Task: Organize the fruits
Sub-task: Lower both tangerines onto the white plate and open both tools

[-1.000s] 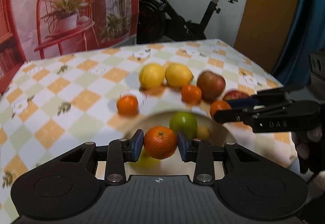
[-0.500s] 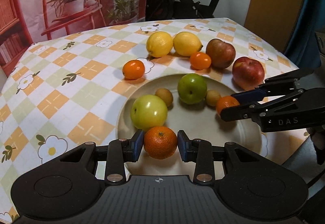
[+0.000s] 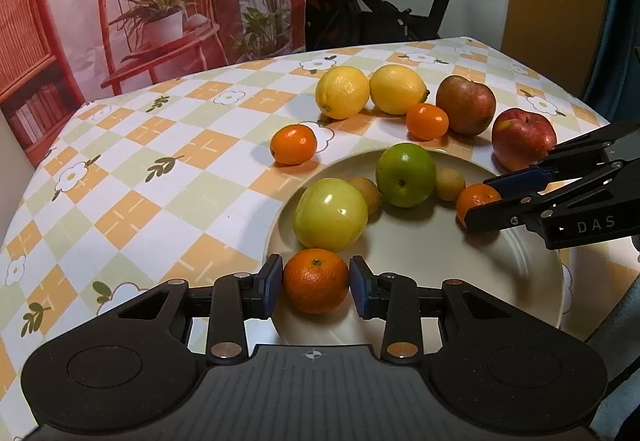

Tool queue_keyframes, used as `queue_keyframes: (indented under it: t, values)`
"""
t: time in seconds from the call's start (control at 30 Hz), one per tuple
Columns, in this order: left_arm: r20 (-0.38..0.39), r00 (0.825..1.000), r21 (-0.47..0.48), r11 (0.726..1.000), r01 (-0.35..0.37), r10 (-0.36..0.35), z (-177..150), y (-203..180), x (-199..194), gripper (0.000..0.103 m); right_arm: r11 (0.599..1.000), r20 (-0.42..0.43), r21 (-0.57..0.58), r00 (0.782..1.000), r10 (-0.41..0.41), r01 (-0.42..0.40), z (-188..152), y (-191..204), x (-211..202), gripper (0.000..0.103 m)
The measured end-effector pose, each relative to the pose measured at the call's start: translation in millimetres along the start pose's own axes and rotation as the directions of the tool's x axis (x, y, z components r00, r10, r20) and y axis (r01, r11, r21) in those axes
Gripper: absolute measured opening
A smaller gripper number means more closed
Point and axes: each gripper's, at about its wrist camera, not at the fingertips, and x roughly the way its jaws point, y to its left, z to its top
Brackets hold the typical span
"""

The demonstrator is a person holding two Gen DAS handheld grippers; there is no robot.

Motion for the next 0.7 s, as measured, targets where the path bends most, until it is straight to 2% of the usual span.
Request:
queue_keyframes:
  t: [0.5, 0.7]
  values:
    - [0.023, 1.000, -0.008, 1.000, -0.002, 0.002, 0.5, -0.9, 2.9, 0.040, 1.000, 0.010, -0.022, 1.000, -0.015, 0.015, 3.2, -1.1, 2.8, 0.032]
    - [0.054, 0.998, -0.050, 0.998, 0.023, -0.020, -1.4, 0.0, -6.0, 0.045, 1.000, 0.027, -0.017, 1.000, -0.013, 0.014, 3.0, -0.7, -0.5, 0.033]
